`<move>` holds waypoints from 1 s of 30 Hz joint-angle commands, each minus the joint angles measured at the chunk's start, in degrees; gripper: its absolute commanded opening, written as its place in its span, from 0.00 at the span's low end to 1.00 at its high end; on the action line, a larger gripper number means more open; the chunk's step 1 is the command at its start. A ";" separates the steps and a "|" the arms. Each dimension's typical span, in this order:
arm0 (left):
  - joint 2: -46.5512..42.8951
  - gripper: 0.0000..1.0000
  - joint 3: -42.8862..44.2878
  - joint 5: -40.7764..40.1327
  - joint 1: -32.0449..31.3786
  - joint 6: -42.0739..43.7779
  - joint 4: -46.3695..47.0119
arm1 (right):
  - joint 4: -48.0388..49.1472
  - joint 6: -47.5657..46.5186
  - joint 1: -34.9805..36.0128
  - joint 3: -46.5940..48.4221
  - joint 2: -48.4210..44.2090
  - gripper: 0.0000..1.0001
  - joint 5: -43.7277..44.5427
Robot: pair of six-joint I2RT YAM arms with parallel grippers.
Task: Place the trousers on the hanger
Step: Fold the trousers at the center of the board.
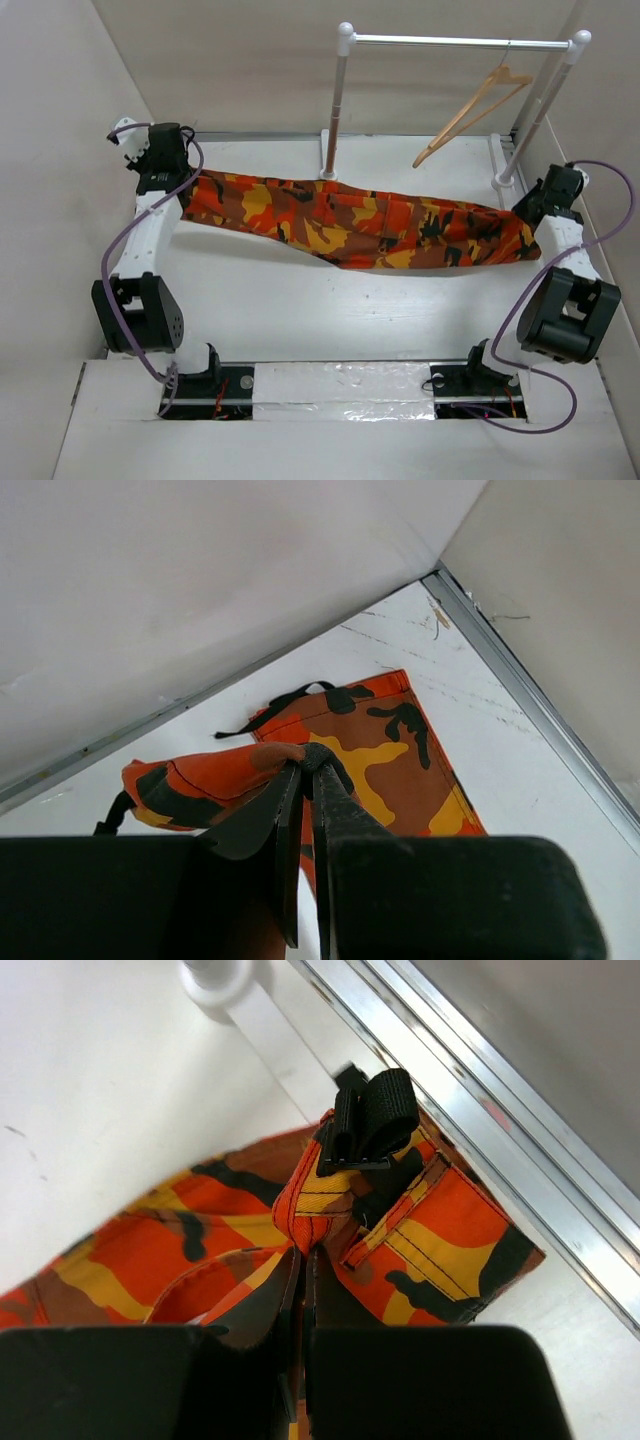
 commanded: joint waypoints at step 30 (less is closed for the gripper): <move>28.18 0.07 24.44 2.50 4.48 7.52 1.14 | 7.04 0.10 3.97 15.30 15.38 0.00 6.96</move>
